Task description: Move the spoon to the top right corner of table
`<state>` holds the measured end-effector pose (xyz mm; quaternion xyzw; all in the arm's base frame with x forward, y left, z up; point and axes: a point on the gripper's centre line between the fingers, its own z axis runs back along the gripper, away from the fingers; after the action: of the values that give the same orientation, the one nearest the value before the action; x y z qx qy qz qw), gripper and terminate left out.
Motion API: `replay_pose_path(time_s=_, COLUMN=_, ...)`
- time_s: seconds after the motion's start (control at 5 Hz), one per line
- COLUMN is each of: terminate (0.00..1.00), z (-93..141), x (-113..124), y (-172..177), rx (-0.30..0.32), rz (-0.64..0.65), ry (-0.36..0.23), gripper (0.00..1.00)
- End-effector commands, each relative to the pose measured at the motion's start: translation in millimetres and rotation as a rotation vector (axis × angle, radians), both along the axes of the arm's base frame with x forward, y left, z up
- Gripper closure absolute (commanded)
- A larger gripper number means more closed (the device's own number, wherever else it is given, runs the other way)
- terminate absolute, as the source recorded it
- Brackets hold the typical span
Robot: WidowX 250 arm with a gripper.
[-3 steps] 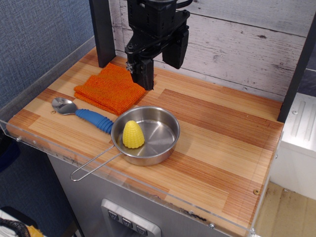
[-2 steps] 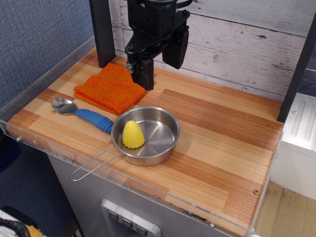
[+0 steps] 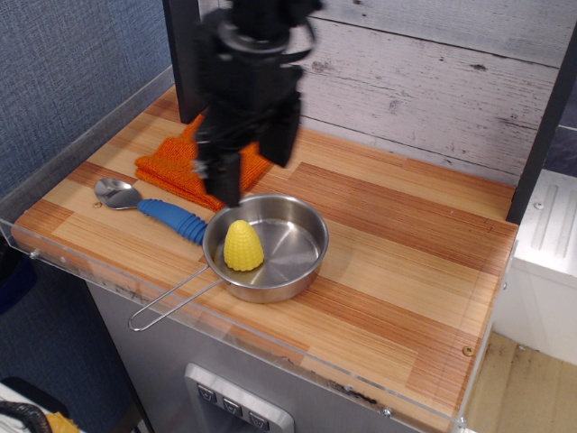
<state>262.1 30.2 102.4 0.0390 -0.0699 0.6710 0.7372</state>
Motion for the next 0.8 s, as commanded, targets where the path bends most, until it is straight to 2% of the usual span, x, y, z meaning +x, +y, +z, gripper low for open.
replay_pose_path(time_s=0.0, terminate=0.00, z=9.9, x=-25.7, y=24.7, rx=0.009, rz=0.064, ry=-0.041, gripper=0.00)
replay_pose_path(time_s=0.2, terminate=0.00, z=6.2, x=-32.3, y=44.9, rx=0.007, rz=0.089, ry=-0.039, gripper=0.00)
replay_pose_path(time_s=0.4, terminate=0.00, z=-1.9, x=-35.5, y=68.4, rx=0.001, rz=0.119, ry=-0.061, gripper=0.00)
replay_pose_path(time_s=0.6, terminate=0.00, z=-13.9, x=-32.4, y=79.1, rx=-0.004, rz=0.127, ry=-0.034, gripper=0.00)
